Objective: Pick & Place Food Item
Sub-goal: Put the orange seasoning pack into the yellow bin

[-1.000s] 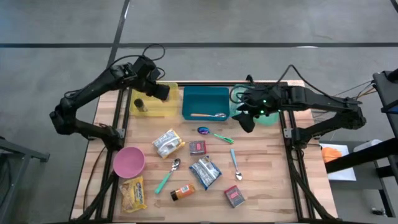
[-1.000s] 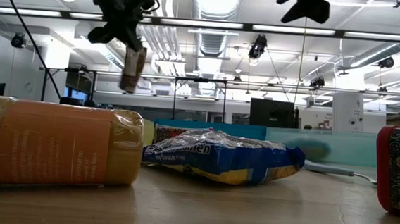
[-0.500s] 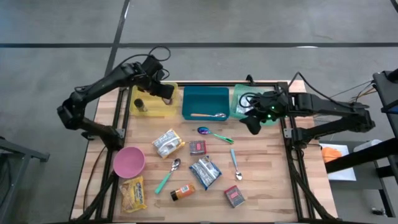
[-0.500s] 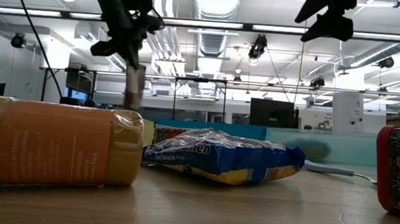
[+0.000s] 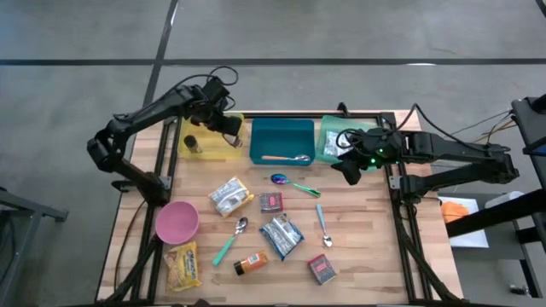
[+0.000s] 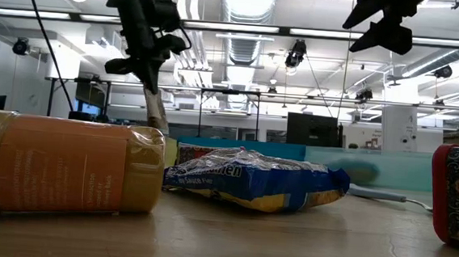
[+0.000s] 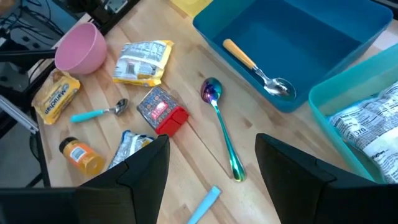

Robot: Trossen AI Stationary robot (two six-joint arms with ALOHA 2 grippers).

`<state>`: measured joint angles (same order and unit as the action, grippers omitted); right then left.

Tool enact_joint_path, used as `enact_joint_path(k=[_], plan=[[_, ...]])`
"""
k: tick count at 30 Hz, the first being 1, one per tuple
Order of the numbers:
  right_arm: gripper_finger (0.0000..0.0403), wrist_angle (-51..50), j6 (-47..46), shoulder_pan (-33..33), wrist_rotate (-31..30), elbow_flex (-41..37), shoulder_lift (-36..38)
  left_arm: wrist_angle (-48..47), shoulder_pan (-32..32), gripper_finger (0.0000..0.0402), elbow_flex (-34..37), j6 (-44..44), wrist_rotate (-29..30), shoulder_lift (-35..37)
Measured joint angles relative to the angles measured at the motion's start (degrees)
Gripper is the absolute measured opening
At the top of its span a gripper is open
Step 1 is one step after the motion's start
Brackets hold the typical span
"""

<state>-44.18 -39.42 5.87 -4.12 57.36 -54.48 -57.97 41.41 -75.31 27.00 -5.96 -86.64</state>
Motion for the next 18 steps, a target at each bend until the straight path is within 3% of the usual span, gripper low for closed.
enact_joint_path(k=[18], plan=[[0.0233,0.0,0.6,0.0,0.0,0.2,0.0,1.1,0.3,0.0000,1.8,0.3,0.4,-0.1]])
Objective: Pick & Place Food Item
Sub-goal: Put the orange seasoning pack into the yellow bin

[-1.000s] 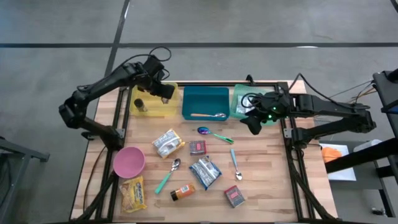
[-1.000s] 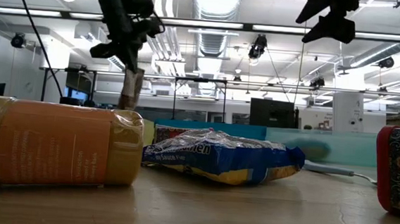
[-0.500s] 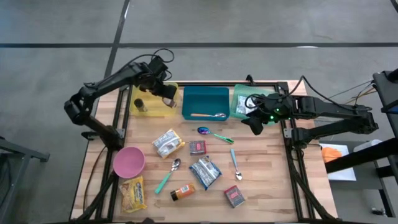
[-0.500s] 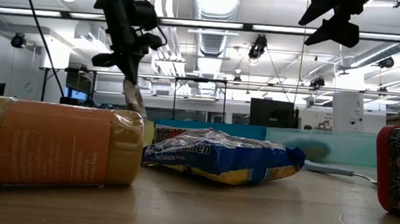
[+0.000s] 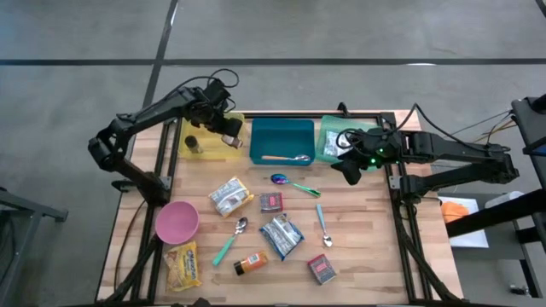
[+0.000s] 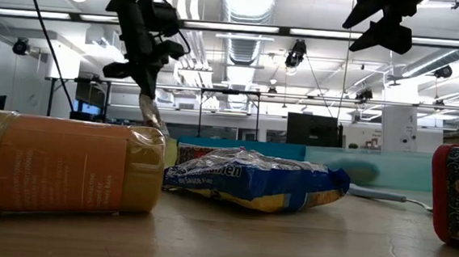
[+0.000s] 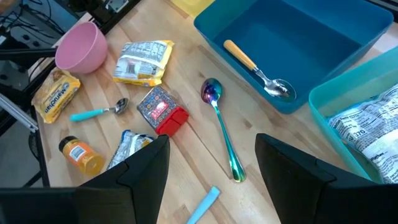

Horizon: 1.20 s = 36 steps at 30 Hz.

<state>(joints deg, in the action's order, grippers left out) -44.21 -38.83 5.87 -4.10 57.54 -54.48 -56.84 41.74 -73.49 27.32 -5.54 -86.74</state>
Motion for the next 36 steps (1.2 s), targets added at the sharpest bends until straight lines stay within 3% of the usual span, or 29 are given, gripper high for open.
enact_joint_path(k=[19,36], plan=[[0.0233,0.0,0.1,0.0,0.0,0.0,0.0,0.3,0.1,0.0000,-0.7,0.7,1.1,2.3],[0.0233,0.0,0.0,0.0,0.0,0.0,0.0,6.7,0.3,0.0000,5.6,2.9,0.3,2.3]])
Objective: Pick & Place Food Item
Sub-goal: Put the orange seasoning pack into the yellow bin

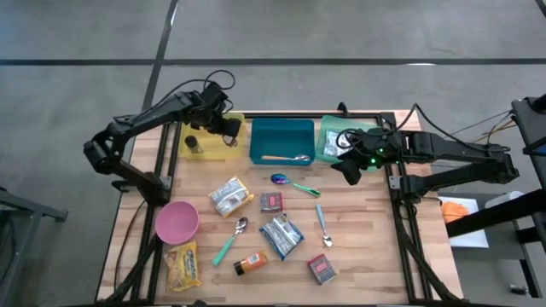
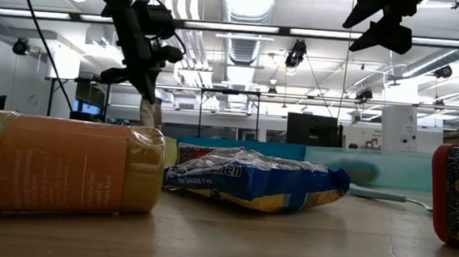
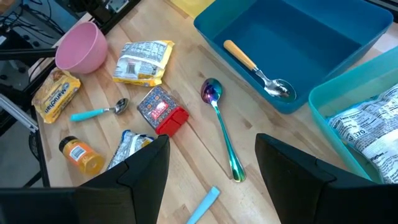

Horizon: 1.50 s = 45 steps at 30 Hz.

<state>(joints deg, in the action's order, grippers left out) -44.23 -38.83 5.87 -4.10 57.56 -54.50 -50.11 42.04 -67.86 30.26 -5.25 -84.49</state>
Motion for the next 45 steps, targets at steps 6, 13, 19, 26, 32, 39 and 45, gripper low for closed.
enact_joint_path(k=[6,13,19,26,32,39,45], plan=[[0.0233,0.0,0.0,0.0,0.0,0.0,0.0,1.5,0.0,0.0000,1.5,0.5,-0.7,0.0],[0.0233,0.0,0.0,0.0,0.0,0.0,0.0,3.2,-0.1,0.0000,3.1,1.7,-0.7,0.0],[0.0233,0.0,0.0,0.0,0.0,0.0,0.0,4.3,-0.4,0.0000,4.8,2.9,-0.8,0.0],[0.0233,0.0,0.0,0.0,0.0,0.0,0.0,4.7,-2.2,0.0000,5.4,3.0,-0.9,0.0],[0.0233,0.0,0.0,0.0,0.0,0.0,0.0,4.9,-2.3,0.0000,5.4,3.2,-1.6,0.0],[0.0233,0.0,0.0,0.0,0.0,0.0,0.0,4.9,-2.4,0.0000,5.4,3.2,-1.9,0.0],[0.0233,0.0,0.0,0.0,0.0,0.0,0.0,4.3,-3.4,0.0000,5.5,3.2,-2.0,0.0]])
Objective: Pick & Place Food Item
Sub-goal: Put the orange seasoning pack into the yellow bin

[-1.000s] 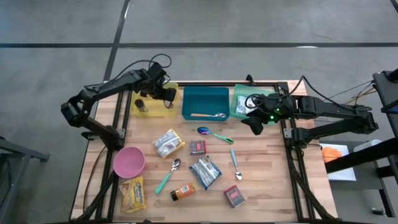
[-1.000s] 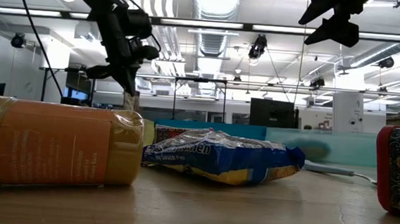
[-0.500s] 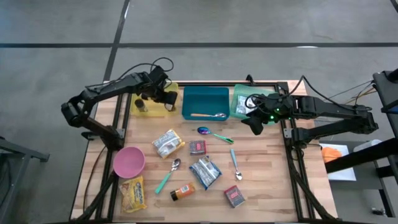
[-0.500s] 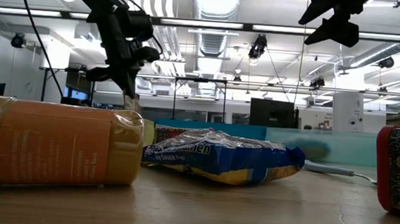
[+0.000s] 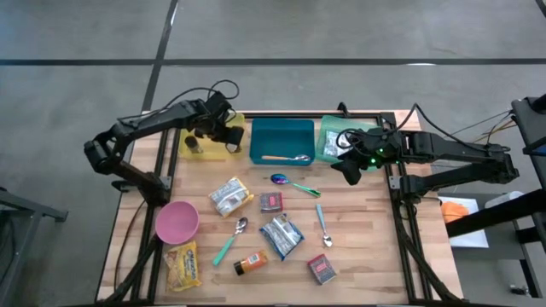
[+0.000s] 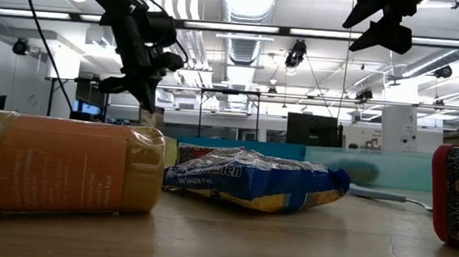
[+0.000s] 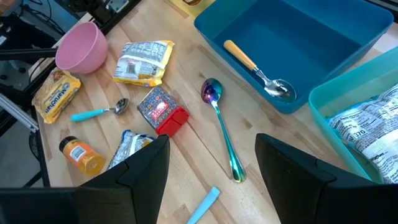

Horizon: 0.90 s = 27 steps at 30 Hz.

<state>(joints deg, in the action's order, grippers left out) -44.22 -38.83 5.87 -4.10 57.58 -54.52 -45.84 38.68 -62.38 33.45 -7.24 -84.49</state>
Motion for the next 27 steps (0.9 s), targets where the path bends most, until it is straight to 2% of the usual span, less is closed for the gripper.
enact_joint_path(k=[22,27], plan=[[0.0233,0.0,0.0,0.0,0.0,0.0,0.0,1.1,-1.5,0.0000,2.8,2.3,1.2,0.0],[0.0233,0.0,0.0,0.0,0.0,0.0,0.0,1.0,-1.5,0.0012,2.8,2.4,0.4,0.0]])
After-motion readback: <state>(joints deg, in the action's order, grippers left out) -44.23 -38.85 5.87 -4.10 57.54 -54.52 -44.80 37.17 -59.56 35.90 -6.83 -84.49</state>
